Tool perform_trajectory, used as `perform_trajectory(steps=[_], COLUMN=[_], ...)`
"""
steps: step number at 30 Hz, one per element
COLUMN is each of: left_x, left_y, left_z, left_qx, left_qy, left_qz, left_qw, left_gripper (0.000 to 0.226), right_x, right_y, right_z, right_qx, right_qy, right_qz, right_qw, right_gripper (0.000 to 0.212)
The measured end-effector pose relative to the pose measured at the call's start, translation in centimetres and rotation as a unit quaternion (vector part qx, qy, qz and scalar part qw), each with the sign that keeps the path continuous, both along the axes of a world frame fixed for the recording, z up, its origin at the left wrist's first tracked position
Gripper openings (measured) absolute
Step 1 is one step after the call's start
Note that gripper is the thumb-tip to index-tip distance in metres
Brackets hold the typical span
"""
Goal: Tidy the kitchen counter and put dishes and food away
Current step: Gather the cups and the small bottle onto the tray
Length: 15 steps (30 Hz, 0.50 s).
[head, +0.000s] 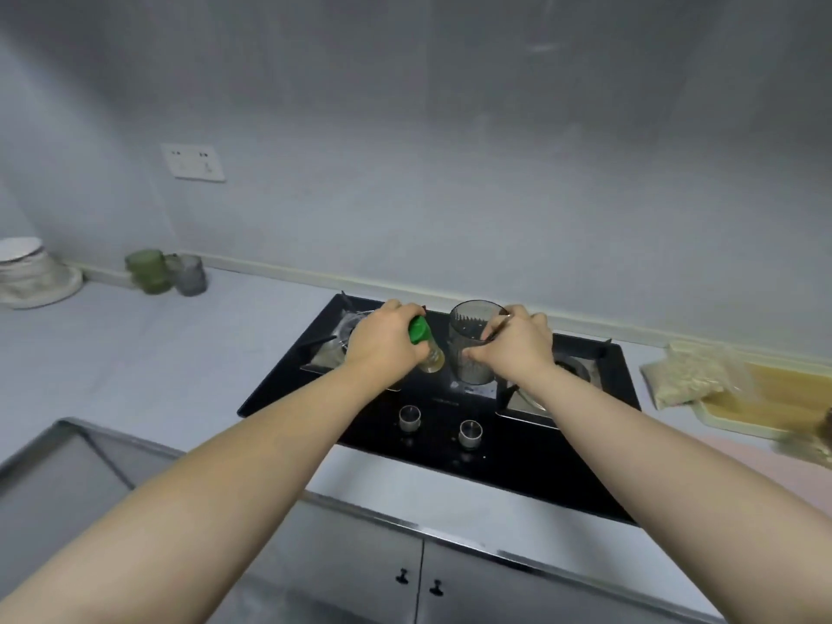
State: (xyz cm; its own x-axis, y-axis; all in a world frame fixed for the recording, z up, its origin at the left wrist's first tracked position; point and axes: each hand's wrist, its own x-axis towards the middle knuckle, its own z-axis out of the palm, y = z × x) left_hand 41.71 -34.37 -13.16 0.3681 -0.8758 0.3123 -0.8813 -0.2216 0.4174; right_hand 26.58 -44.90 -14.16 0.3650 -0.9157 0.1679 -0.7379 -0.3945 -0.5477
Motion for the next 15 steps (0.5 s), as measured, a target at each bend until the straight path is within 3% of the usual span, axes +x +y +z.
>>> perform_trajectory(steps=[9, 15], left_x=[12.7, 22.2], left_y=[3.6, 4.9], left_z=[-2.5, -2.8], left_qx=[0.020, 0.050], left_qy=[0.015, 0.005], left_qz=[0.099, 0.157], left_qw=[0.995, 0.986], left_gripper=[0.042, 0.044], right_x=[15.4, 26.4], right_y=[0.4, 0.3], right_z=[-3.1, -4.4], right_qx=[0.042, 0.069], right_qy=[-0.016, -0.008], right_qz=[0.127, 0.170], right_qw=[0.991, 0.983], right_gripper=[0.043, 0.068])
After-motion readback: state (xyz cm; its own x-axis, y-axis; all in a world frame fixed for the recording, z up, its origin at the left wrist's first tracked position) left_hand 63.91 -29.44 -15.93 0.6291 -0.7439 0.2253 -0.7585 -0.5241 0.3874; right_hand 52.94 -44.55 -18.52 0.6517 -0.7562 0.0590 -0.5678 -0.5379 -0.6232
